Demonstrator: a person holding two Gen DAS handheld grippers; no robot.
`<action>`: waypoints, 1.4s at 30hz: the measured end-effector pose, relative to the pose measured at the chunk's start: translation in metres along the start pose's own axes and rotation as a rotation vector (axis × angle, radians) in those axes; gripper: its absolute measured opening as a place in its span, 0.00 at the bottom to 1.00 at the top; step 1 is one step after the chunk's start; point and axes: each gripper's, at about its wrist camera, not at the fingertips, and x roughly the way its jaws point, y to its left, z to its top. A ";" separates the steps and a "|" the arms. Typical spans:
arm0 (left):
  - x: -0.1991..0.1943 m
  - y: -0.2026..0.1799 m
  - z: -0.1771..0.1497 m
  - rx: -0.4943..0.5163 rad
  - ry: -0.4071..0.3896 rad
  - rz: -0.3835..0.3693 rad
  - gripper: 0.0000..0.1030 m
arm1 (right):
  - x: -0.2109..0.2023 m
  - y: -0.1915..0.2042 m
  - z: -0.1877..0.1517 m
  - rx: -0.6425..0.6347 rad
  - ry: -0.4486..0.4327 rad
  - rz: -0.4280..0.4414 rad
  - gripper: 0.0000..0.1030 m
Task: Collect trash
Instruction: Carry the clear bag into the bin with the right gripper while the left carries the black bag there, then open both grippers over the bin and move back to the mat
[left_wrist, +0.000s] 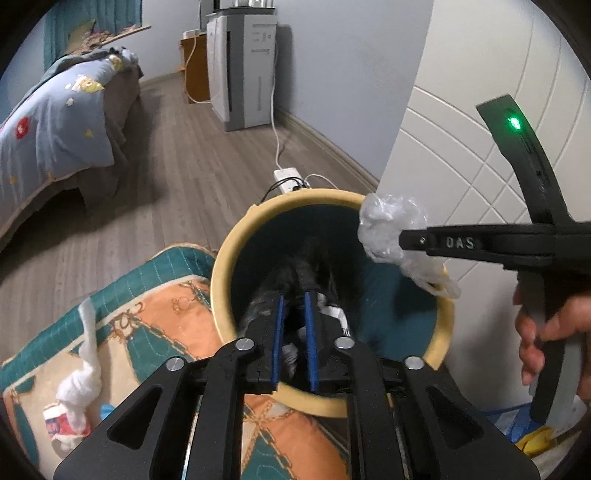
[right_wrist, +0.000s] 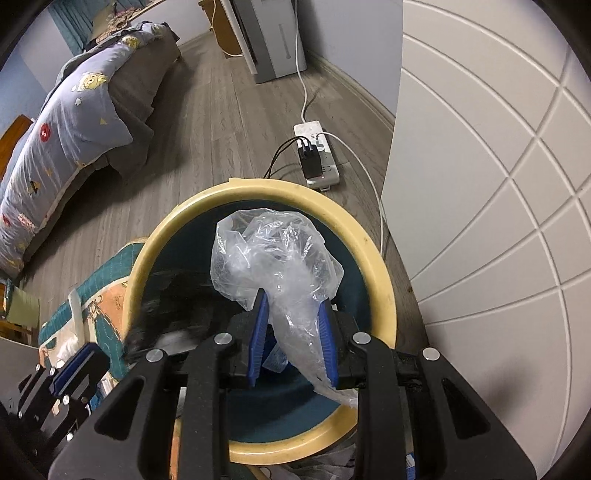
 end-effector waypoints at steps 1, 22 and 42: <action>0.000 0.001 0.000 -0.003 0.000 0.004 0.25 | 0.001 0.001 0.000 -0.006 0.006 0.001 0.25; -0.017 0.021 -0.017 0.028 -0.072 0.167 0.93 | -0.005 0.021 0.007 -0.057 -0.078 -0.002 0.94; -0.137 0.089 -0.049 -0.095 -0.126 0.277 0.94 | -0.046 0.089 -0.010 -0.221 -0.098 0.005 0.94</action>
